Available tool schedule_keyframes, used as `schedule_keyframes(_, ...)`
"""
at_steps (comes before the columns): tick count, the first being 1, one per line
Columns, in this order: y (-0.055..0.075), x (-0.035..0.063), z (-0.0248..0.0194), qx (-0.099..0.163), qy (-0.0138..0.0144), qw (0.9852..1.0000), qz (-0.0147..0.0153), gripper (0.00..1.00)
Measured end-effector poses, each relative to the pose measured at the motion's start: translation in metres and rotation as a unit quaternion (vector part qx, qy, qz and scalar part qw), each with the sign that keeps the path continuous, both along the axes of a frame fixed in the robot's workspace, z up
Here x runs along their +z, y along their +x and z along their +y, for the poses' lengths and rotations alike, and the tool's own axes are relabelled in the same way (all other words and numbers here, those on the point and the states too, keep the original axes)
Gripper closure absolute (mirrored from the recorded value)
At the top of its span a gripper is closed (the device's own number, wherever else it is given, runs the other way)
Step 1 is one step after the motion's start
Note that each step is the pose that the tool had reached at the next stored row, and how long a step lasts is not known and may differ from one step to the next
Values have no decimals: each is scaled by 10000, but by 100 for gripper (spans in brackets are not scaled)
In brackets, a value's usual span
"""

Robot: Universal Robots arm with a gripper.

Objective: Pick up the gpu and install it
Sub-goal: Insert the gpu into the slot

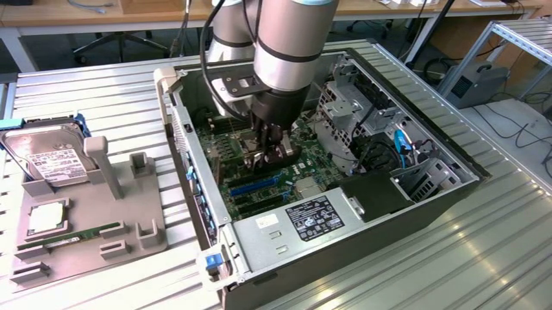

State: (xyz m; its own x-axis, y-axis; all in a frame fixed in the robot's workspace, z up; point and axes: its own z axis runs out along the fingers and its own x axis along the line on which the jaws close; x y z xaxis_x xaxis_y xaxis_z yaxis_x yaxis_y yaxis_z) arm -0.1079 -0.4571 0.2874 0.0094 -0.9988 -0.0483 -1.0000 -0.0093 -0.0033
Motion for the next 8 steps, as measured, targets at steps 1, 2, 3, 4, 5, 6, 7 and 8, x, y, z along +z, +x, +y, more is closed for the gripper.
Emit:
schedule_keyframes(1,-7,-7,-1,-1,-1,10000,0,73)
schedule_keyframes(2,-15,-12,-3,0,-1,10000,0,73)
schedule_keyframes(3,-23,-17,-7,0,-1,10000,0,73)
schedule_keyframes(4,-27,-20,-9,0,-1,10000,0,73)
schedule_keyframes(5,-32,-24,-10,0,-1,10000,0,73)
schedule_keyframes(6,-38,-27,-12,0,-3,10000,0,73)
schedule_keyframes(7,-45,-32,-13,0,-5,10000,0,73)
schedule_keyframes(8,-54,-36,-15,0,-7,10000,0,73)
